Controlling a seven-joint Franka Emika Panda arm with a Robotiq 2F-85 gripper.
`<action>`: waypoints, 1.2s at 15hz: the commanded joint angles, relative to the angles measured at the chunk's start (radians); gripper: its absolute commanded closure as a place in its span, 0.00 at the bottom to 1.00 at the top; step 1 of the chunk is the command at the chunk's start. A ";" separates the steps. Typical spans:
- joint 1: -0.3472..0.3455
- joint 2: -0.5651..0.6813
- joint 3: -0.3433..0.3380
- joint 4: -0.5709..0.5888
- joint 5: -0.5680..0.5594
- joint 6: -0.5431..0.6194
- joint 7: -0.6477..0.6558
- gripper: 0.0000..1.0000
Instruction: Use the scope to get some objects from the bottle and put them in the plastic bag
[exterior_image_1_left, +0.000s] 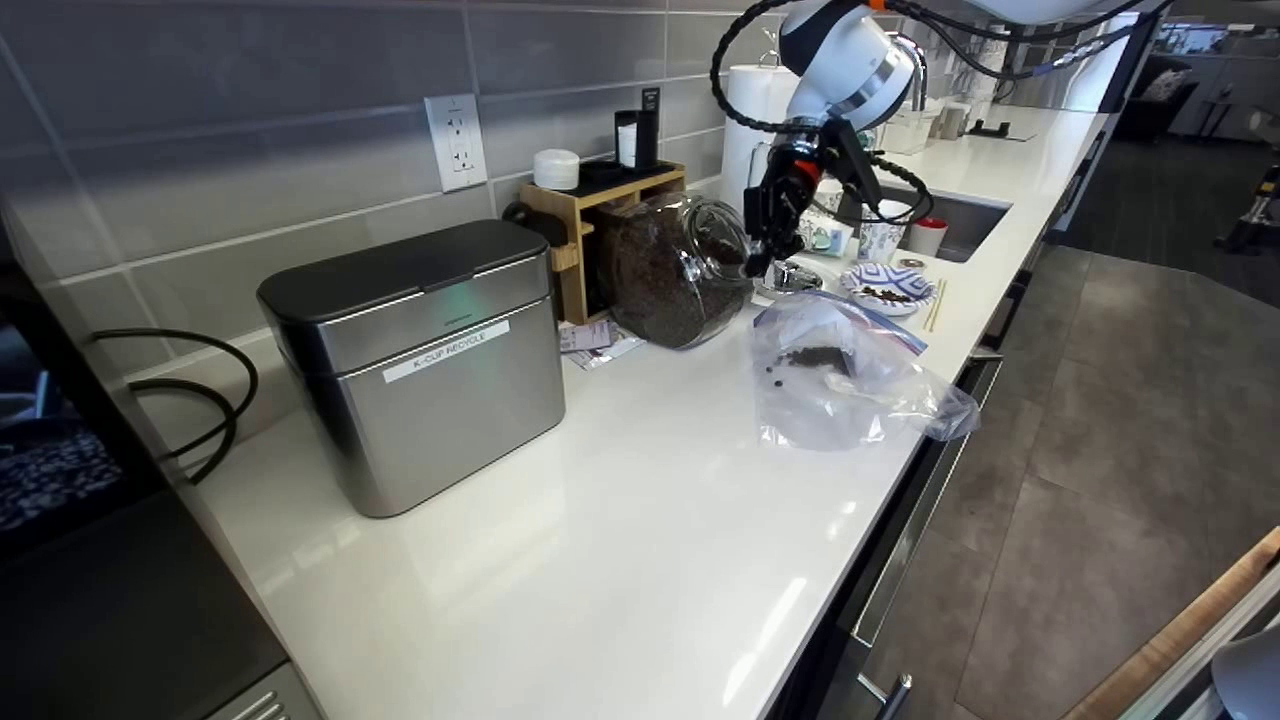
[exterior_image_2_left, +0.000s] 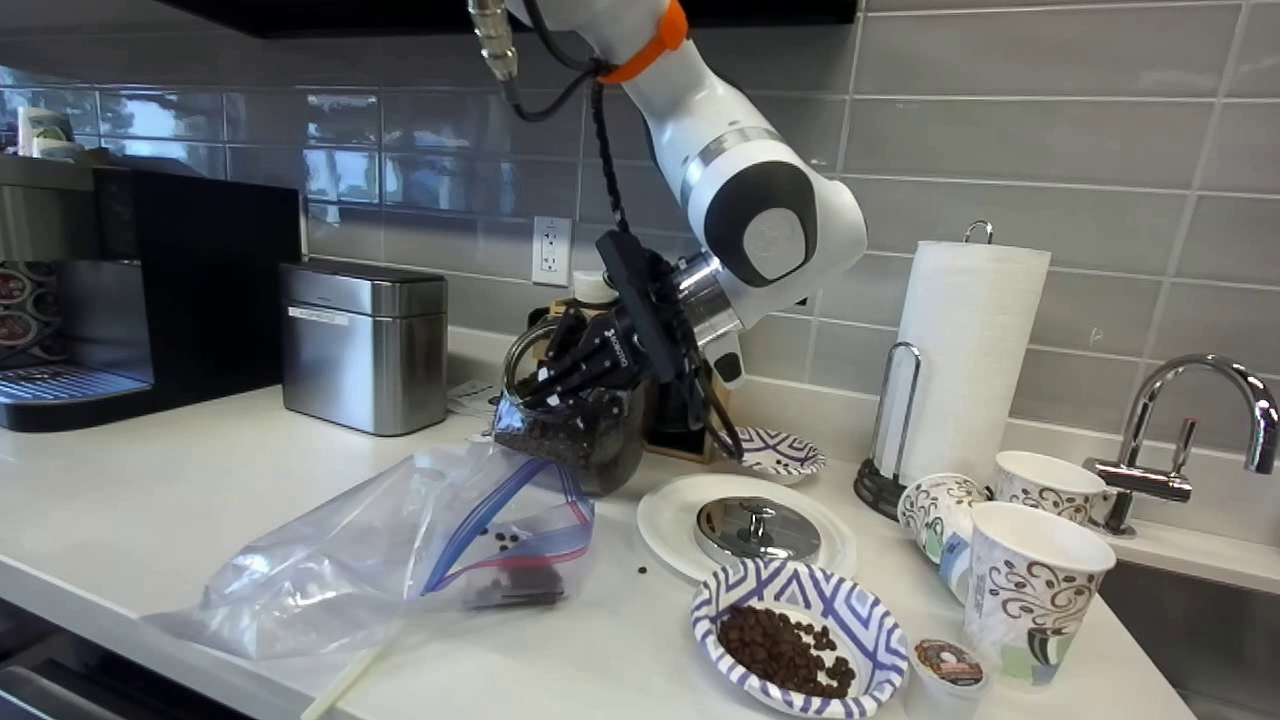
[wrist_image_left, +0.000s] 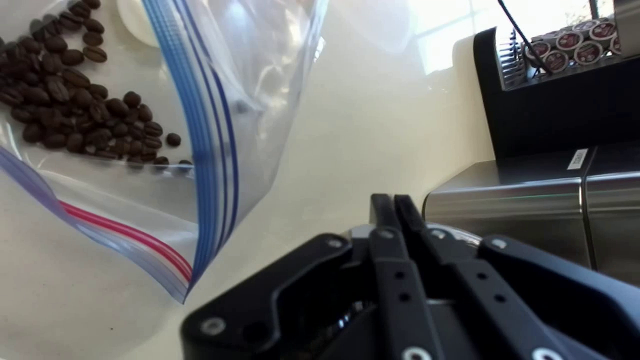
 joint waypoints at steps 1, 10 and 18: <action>0.008 0.020 -0.003 0.037 -0.032 -0.020 0.033 1.00; 0.027 -0.022 0.000 0.060 -0.172 -0.030 0.013 0.99; 0.083 0.004 0.018 0.148 -0.341 -0.046 -0.014 0.99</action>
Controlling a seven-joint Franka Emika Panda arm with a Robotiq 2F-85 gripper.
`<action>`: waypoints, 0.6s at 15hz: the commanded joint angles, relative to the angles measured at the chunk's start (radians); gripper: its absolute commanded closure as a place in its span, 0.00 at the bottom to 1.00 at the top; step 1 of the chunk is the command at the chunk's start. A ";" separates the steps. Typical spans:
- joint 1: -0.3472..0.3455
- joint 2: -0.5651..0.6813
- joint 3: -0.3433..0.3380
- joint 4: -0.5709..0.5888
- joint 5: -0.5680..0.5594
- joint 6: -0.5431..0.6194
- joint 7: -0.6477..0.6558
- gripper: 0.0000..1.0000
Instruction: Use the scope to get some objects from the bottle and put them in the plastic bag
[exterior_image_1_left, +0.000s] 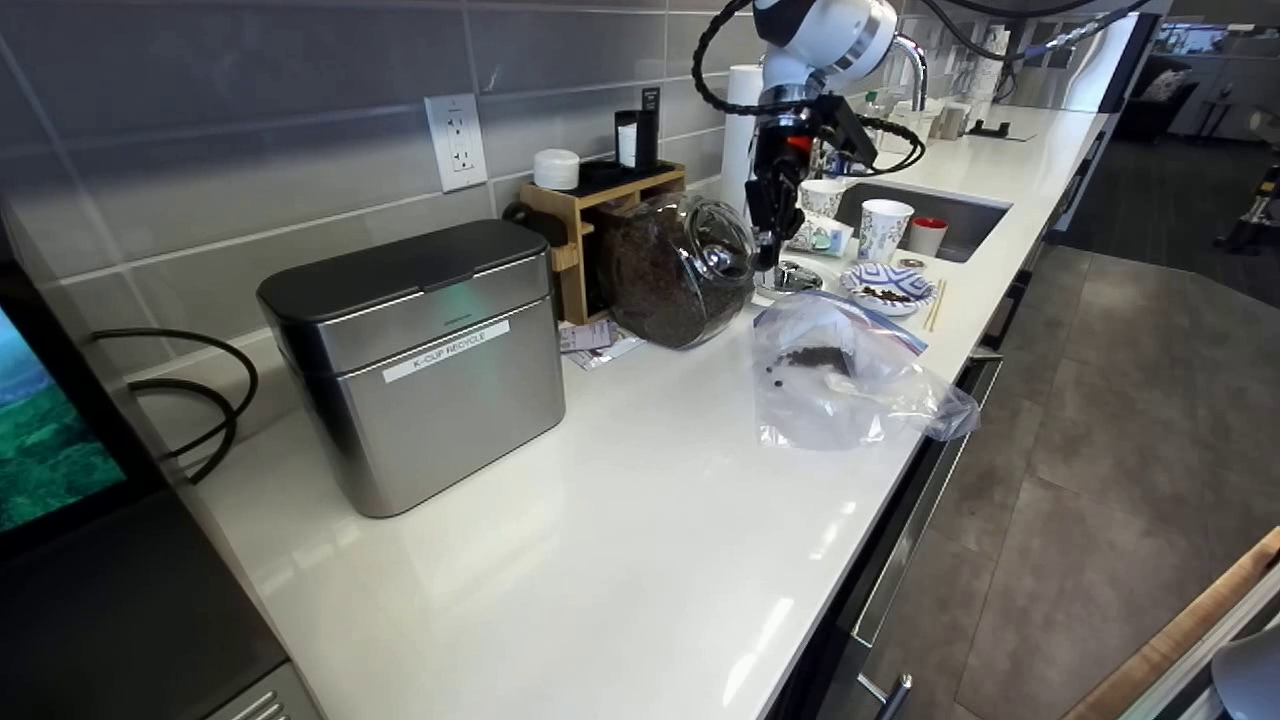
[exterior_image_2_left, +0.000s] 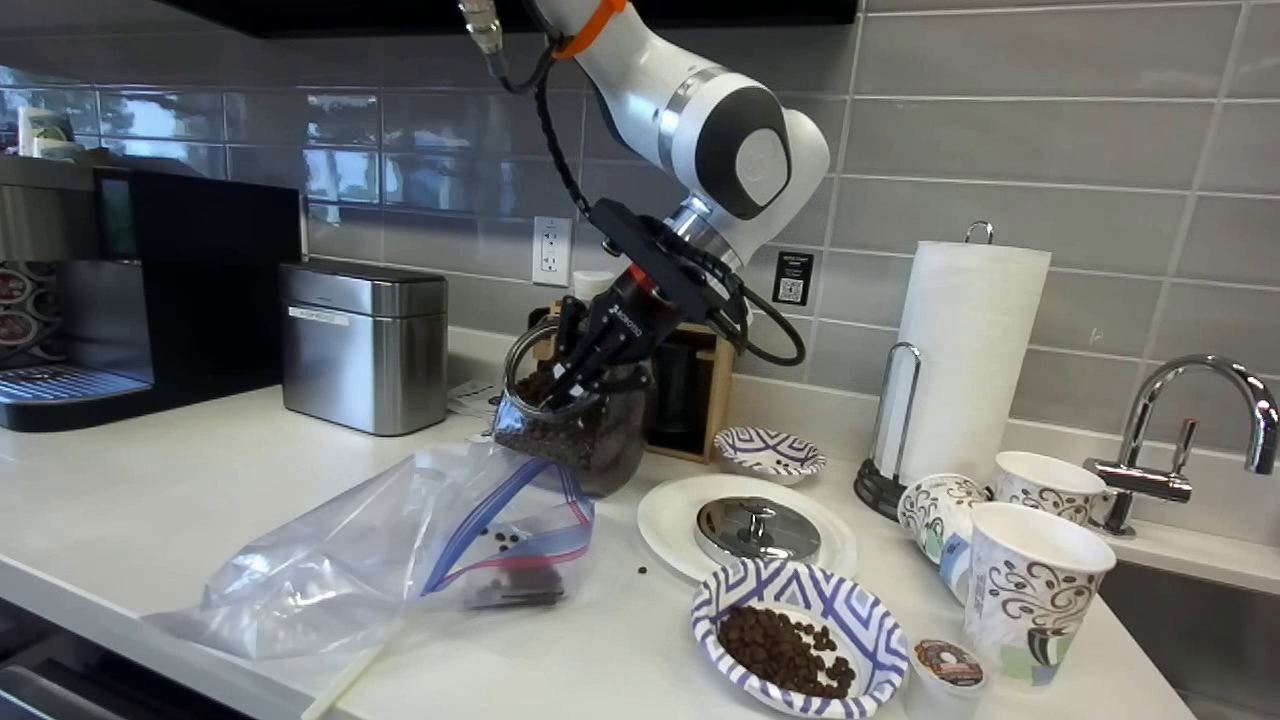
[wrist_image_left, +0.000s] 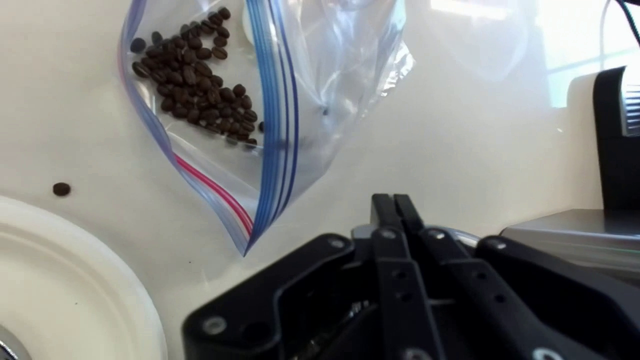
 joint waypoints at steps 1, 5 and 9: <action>0.030 0.034 0.012 0.071 -0.089 -0.050 -0.015 0.99; 0.056 0.080 0.029 0.139 -0.143 -0.100 -0.028 0.99; 0.048 0.115 0.043 0.183 -0.124 -0.131 -0.042 0.99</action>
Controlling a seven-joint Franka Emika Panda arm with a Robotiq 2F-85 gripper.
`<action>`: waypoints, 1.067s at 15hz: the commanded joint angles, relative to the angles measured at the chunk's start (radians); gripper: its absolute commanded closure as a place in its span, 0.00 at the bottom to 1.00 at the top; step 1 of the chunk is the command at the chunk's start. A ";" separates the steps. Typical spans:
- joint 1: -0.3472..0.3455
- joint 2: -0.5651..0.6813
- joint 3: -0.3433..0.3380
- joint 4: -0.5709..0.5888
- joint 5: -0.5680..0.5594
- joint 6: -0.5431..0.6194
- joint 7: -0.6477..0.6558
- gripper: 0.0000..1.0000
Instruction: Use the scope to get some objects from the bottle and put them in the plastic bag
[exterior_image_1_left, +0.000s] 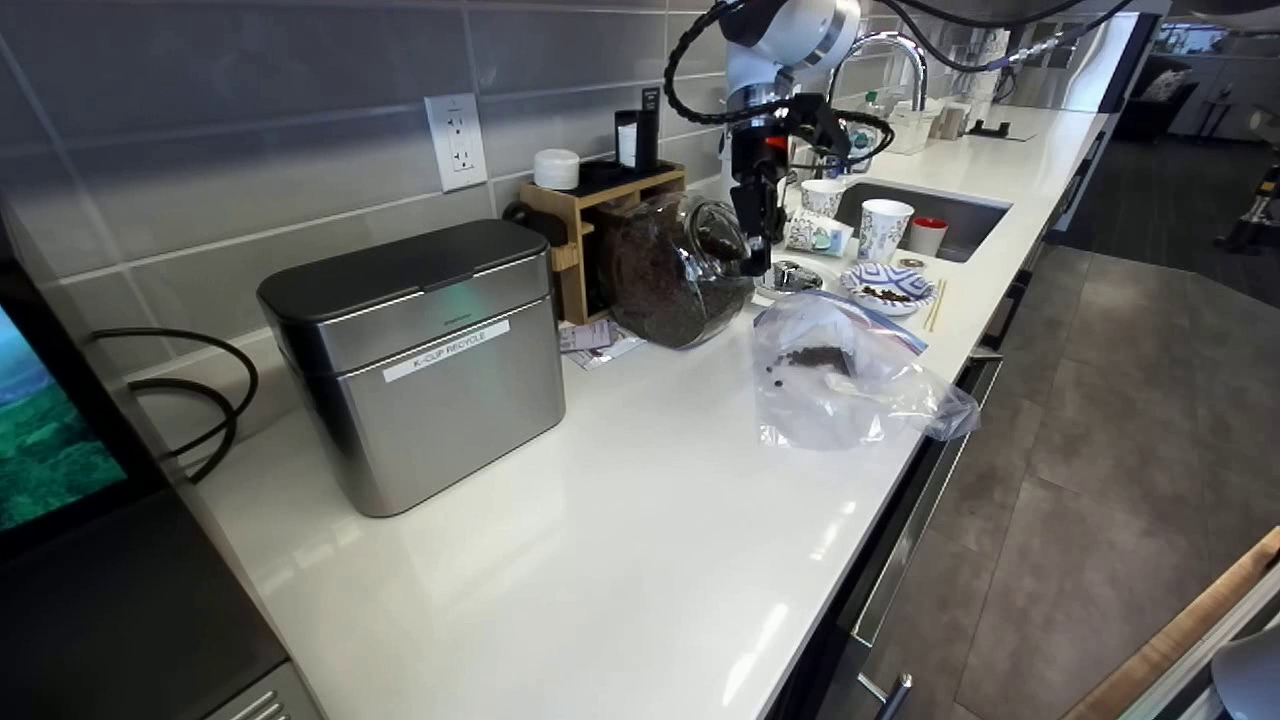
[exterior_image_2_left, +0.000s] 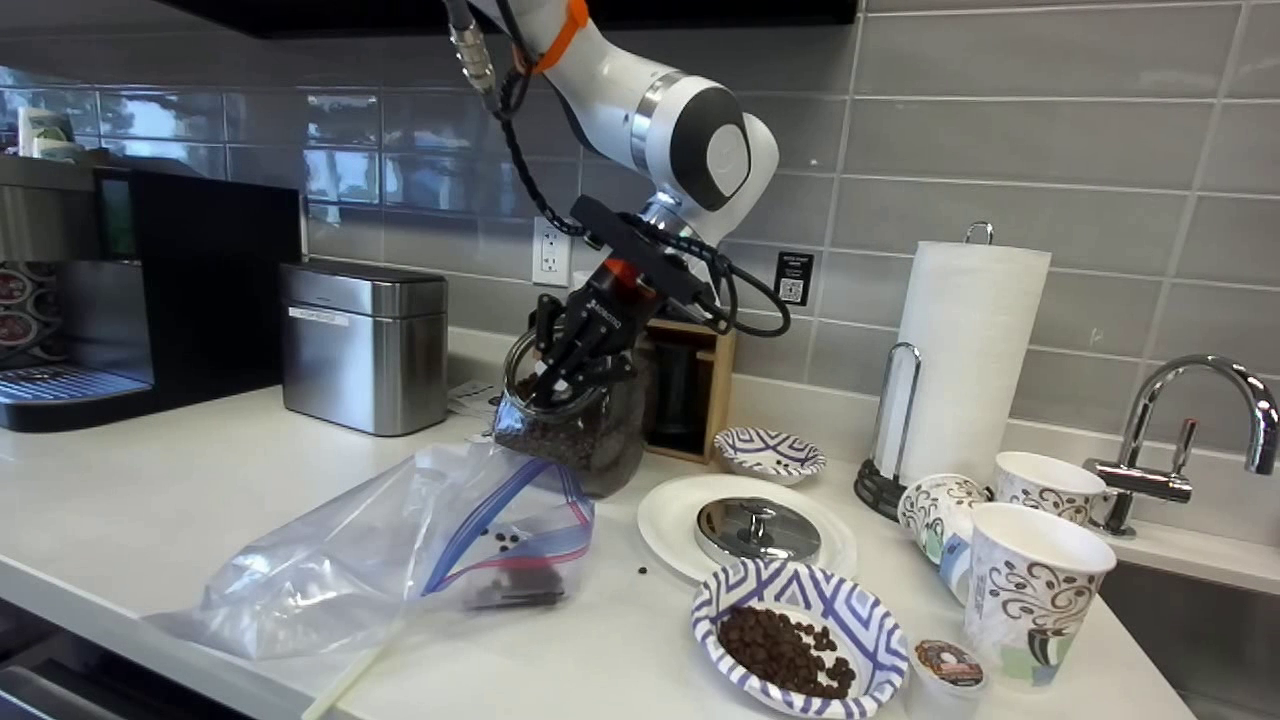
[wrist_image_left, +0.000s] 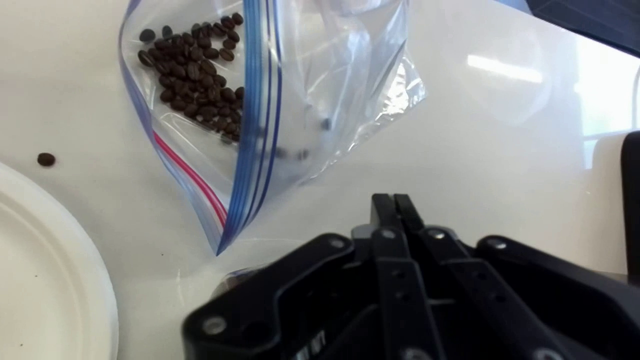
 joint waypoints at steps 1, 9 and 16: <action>-0.015 0.059 0.015 0.073 0.000 -0.050 -0.030 0.99; -0.024 0.086 0.030 0.098 0.031 -0.069 -0.031 0.99; -0.033 0.126 0.055 0.149 0.068 -0.129 -0.038 0.99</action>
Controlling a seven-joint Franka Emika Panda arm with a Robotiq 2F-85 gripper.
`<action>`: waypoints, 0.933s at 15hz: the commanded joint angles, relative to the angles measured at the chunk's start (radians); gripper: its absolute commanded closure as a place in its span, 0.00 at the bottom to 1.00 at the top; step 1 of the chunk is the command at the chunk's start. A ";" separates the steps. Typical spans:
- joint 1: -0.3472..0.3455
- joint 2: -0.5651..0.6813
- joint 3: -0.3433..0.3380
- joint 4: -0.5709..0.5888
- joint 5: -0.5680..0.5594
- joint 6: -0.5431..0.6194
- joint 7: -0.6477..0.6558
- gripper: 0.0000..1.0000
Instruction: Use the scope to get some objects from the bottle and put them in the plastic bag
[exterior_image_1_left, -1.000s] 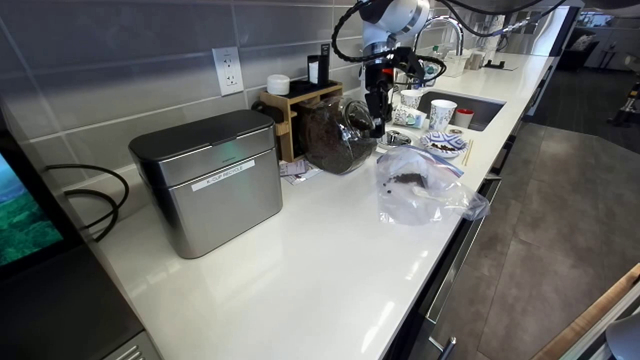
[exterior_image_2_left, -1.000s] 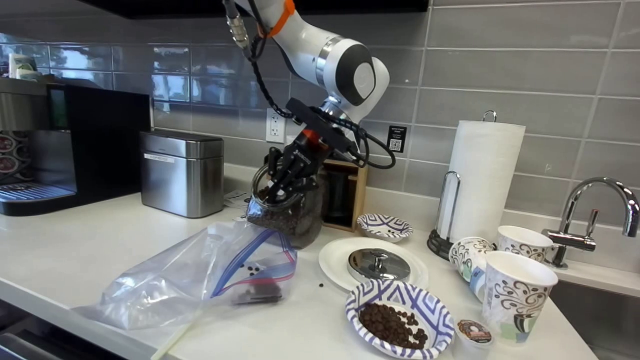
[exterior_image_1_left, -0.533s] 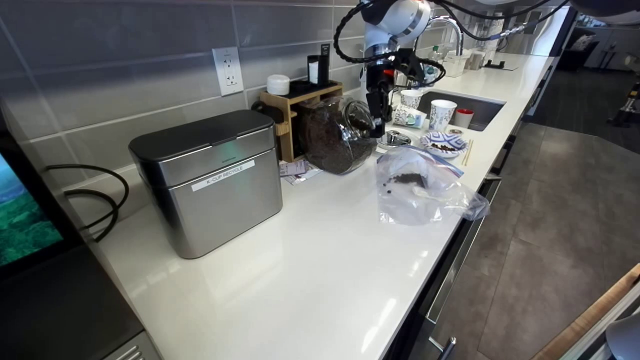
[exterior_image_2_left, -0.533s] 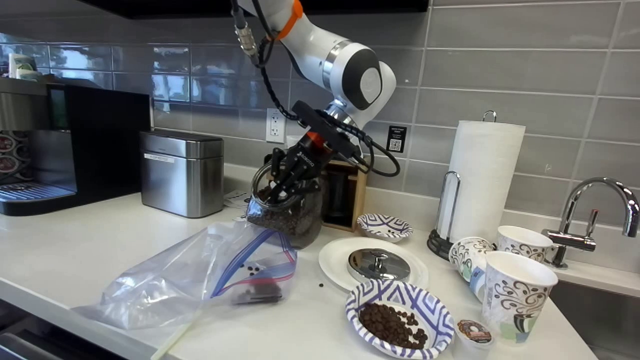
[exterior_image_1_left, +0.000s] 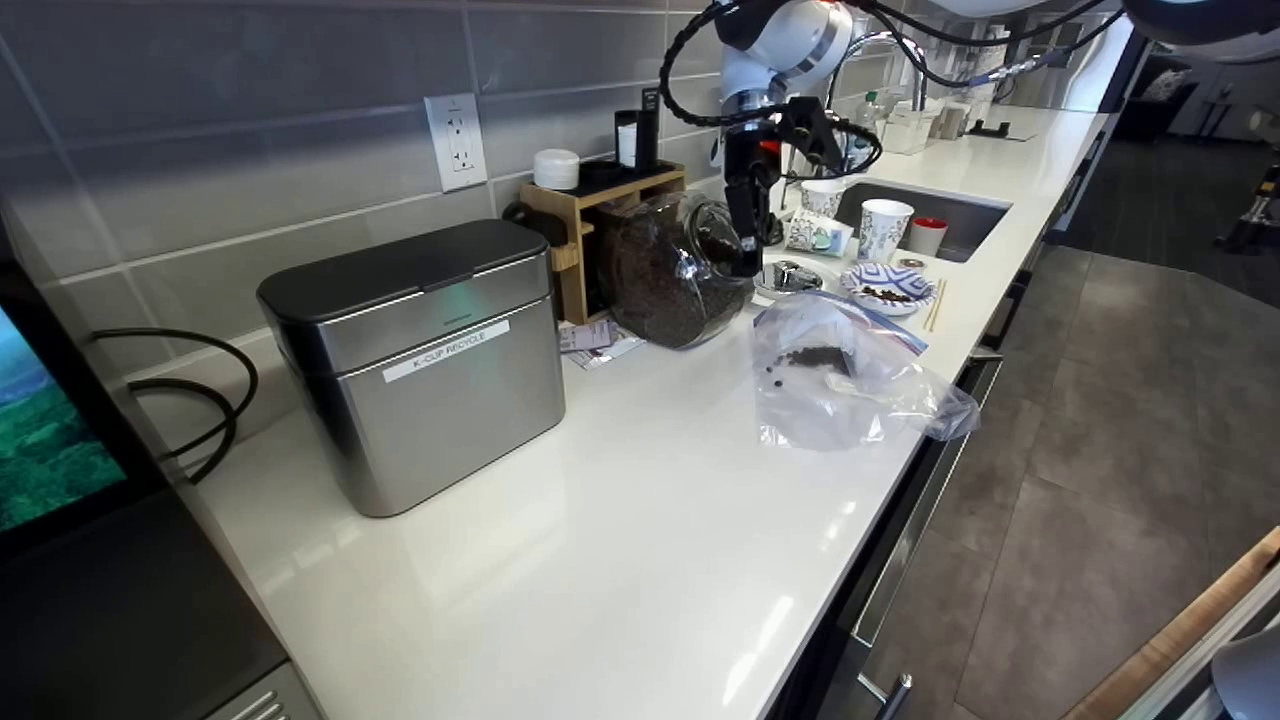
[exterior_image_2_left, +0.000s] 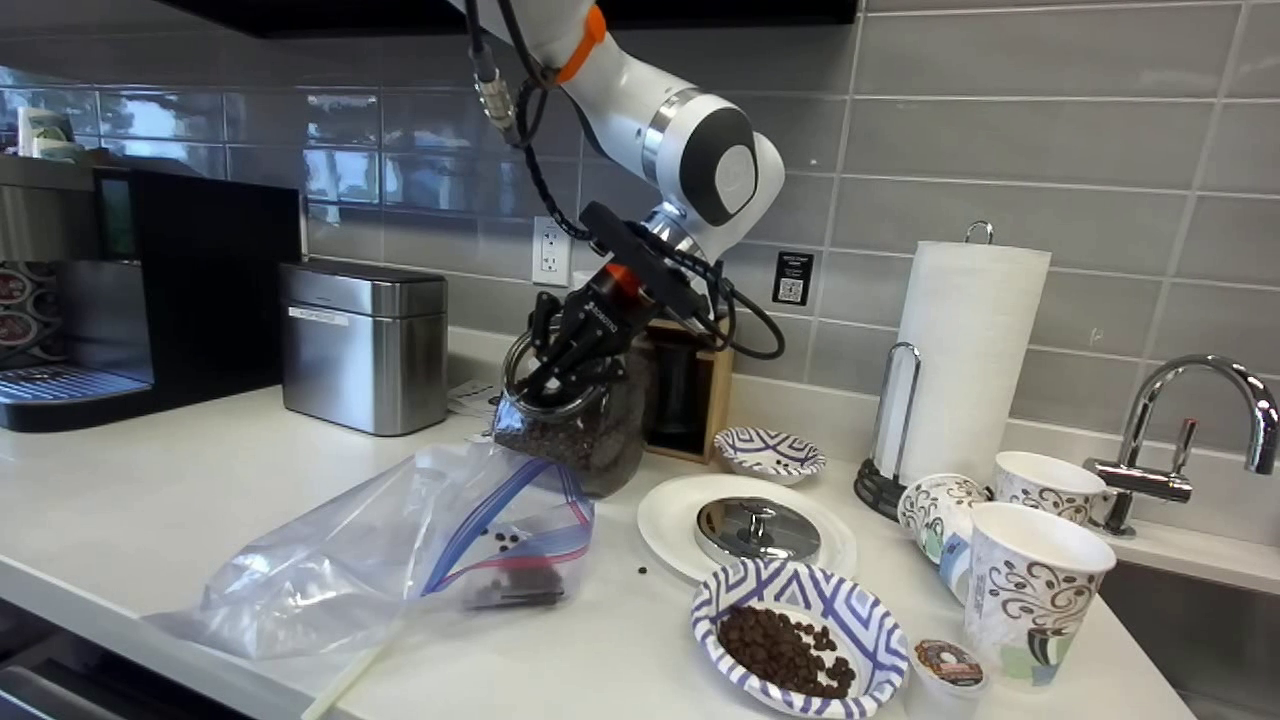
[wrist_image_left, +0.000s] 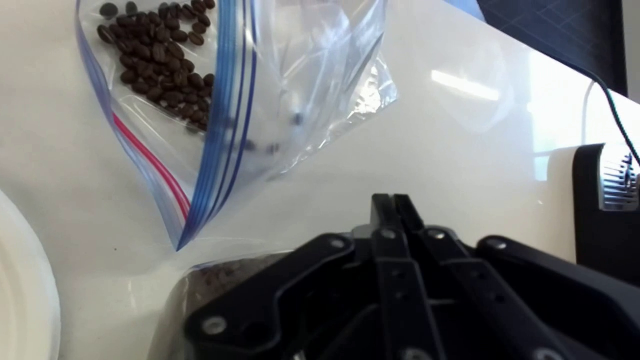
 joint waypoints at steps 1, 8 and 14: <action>-0.012 0.064 0.022 0.070 0.038 -0.071 -0.011 0.99; -0.042 0.094 0.024 0.097 0.099 -0.112 -0.017 0.99; -0.058 0.106 0.030 0.095 0.147 -0.114 -0.016 0.99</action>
